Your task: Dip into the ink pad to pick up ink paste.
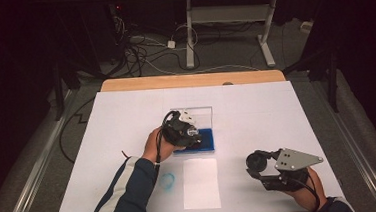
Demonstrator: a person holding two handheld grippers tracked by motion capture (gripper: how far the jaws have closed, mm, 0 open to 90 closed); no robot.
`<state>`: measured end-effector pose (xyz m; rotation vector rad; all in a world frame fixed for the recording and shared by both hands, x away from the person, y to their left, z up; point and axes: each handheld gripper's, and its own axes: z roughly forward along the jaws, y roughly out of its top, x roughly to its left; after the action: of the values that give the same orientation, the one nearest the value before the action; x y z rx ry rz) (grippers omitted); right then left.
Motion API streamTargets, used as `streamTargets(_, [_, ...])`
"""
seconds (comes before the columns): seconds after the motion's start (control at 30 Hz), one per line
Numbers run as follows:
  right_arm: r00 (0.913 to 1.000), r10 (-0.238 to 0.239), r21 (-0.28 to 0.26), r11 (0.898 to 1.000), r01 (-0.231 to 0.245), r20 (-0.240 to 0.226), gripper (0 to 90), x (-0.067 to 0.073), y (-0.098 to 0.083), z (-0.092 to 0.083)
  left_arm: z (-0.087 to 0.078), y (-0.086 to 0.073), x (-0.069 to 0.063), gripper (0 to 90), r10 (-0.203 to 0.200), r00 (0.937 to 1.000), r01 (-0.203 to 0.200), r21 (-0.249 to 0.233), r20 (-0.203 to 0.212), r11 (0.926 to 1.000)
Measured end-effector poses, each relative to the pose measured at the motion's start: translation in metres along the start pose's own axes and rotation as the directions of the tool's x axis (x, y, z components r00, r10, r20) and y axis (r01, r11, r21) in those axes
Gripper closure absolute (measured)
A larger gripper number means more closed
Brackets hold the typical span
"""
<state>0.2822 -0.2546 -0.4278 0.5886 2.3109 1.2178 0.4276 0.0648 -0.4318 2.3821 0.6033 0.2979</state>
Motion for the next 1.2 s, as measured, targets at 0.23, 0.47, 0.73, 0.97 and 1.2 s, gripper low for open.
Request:
streamTargets(0.23, [1.0,-0.003,-0.001,1.0,0.003,-0.003,38.4,0.0,0.0,0.001,-0.001,0.002,0.0,54.2,0.012,0.9999,-0.012,0.014,-0.002,0.9998])
streamTargets(0.47, [1.0,-0.003,0.002,1.0,0.003,-0.003,38.4,-0.001,-0.001,0.001,0.0,0.002,0.0,54.2,0.013,0.9999,-0.013,0.014,-0.001,0.9998])
streamTargets(0.73, [1.0,-0.001,0.003,1.0,0.001,-0.005,38.4,-0.001,-0.001,0.001,-0.001,0.003,0.001,54.2,0.021,0.9998,-0.021,0.019,0.001,0.9996])
streamTargets(0.97, [1.0,0.001,0.003,1.0,-0.001,-0.004,38.4,-0.001,-0.001,0.0,-0.009,0.004,0.002,54.3,0.034,0.9994,-0.034,0.007,-0.007,0.9994])
streamTargets(1.2, [1.0,-0.002,0.006,1.0,0.002,-0.003,38.4,-0.001,-0.001,0.001,-0.035,0.014,0.006,54.2,0.039,0.9988,-0.04,-0.048,-0.032,0.9981])
